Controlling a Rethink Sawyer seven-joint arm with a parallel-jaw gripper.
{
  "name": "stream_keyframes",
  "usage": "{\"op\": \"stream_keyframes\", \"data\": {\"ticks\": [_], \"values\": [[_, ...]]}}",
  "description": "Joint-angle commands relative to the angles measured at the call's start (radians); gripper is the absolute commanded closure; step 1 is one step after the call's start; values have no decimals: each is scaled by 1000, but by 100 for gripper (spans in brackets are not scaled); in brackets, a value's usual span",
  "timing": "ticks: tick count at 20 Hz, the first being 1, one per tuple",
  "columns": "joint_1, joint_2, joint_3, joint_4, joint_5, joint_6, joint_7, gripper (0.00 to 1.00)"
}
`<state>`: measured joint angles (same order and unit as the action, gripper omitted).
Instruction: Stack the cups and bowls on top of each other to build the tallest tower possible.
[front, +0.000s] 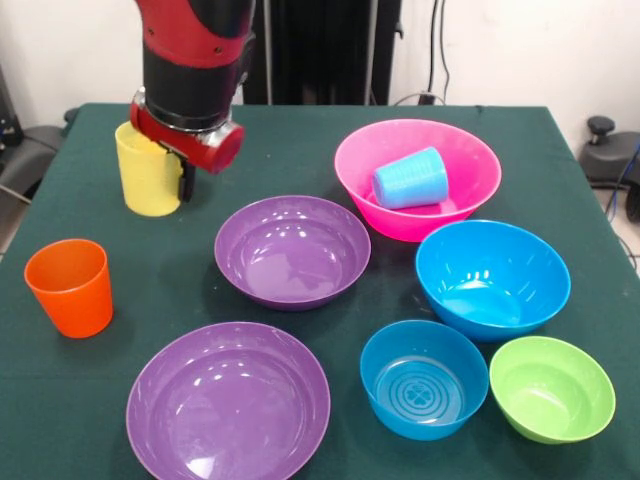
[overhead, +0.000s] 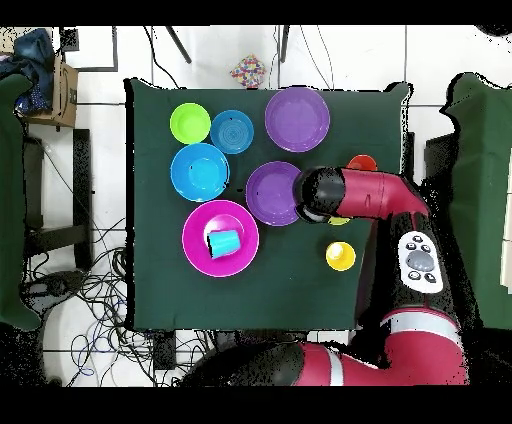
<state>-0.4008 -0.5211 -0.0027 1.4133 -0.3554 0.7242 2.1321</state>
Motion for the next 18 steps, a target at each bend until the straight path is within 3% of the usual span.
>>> {"op": "stream_keyframes", "data": {"ticks": [1,9,18], "values": [[55,6,58,-53,30,148,0,100],[110,55,49,-118,68,191,68,100],[165,102,19,-150,101,171,132,100]]}}
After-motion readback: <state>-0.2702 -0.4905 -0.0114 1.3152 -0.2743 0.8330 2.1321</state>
